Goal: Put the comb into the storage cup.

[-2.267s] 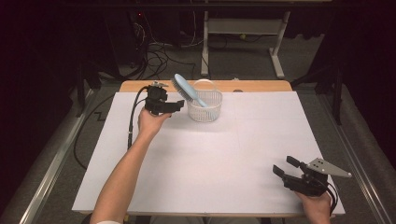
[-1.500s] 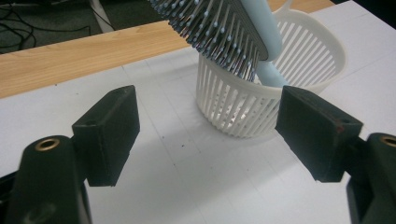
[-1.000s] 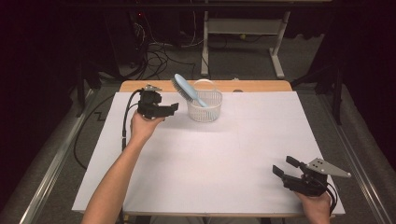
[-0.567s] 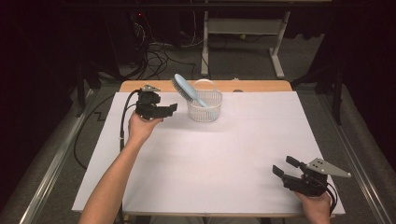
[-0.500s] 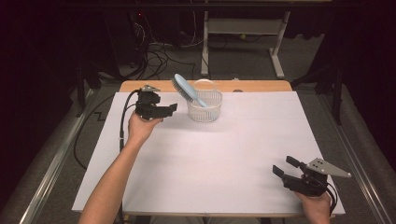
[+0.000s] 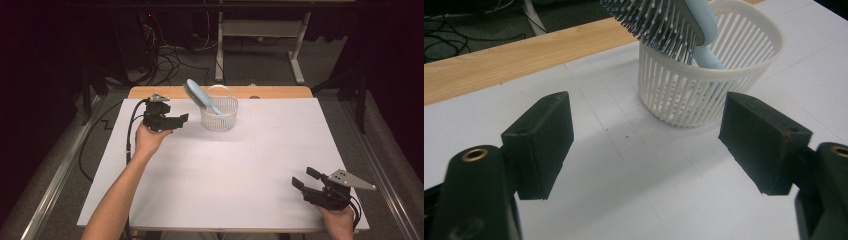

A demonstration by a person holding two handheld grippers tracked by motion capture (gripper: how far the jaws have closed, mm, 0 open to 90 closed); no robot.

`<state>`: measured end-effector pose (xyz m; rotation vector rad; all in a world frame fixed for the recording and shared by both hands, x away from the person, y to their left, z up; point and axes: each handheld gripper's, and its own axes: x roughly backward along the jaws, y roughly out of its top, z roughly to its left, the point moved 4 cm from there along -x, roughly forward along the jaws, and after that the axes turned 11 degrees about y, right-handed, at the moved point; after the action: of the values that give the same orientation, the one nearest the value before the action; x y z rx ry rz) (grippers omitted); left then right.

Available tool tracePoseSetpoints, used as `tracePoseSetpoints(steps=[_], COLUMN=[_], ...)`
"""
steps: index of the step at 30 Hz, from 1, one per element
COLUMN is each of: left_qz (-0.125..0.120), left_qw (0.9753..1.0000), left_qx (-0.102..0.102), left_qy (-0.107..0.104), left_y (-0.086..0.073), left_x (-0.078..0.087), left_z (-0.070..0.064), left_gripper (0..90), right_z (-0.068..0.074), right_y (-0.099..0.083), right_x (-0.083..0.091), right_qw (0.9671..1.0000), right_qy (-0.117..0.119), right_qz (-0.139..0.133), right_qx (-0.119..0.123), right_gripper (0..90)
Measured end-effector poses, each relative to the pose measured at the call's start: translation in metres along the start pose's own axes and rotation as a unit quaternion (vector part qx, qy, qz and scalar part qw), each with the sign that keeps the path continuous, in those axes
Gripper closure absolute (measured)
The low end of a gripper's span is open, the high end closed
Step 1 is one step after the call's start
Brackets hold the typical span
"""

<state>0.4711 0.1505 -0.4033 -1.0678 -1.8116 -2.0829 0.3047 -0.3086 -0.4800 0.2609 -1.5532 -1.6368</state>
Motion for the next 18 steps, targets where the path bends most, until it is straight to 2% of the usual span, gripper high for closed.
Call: tracePoseSetpoints(steps=[18], left_qz=[-0.005], left_qw=[0.9999], left_qx=[-0.007], left_qy=[-0.006], left_y=[-0.0072], left_x=[0.0101], left_z=[-0.0018], left_gripper=[21.1], right_z=[-0.0004], right_y=[-0.0002], right_x=[0.0002], right_qw=[1.0000], right_qy=[0.000], right_qz=[0.000], right_qx=[-0.001], right_gripper=[28.7])
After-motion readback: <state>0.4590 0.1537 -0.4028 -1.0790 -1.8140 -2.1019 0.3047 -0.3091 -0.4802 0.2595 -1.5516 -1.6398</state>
